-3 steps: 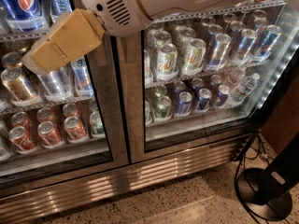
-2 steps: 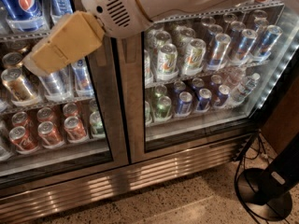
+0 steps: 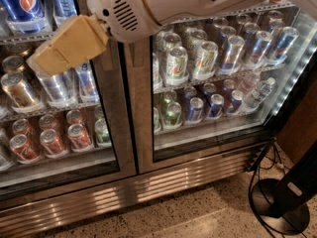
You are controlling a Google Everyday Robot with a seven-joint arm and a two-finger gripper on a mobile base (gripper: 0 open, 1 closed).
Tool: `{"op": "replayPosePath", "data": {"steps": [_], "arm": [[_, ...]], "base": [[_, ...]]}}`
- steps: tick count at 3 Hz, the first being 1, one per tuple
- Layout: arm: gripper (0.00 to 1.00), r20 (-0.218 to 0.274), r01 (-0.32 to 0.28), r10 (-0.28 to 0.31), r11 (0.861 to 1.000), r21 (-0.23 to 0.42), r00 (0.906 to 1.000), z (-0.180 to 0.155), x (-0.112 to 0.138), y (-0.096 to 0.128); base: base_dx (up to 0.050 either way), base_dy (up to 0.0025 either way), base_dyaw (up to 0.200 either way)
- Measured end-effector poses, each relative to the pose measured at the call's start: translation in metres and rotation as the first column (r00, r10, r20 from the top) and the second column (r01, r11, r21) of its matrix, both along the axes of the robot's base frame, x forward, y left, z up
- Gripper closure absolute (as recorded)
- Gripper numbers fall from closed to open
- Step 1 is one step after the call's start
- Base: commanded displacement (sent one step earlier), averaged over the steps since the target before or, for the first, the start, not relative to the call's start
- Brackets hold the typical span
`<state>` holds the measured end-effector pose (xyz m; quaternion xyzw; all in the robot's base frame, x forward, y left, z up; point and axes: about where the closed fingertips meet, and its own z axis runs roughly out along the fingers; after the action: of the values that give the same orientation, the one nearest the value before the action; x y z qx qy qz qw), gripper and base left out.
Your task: Open left fridge door
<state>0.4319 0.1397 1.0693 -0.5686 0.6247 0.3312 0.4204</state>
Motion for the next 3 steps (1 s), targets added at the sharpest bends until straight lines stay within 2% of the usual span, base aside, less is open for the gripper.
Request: {"op": "replayPosePath", "data": {"steps": [3], "arm": [[0.89, 0.0, 0.0, 0.0, 1.0, 0.0, 1.0, 0.0024, 0.0076, -0.0087]], "base": [[0.0, 0.0, 0.0]]}}
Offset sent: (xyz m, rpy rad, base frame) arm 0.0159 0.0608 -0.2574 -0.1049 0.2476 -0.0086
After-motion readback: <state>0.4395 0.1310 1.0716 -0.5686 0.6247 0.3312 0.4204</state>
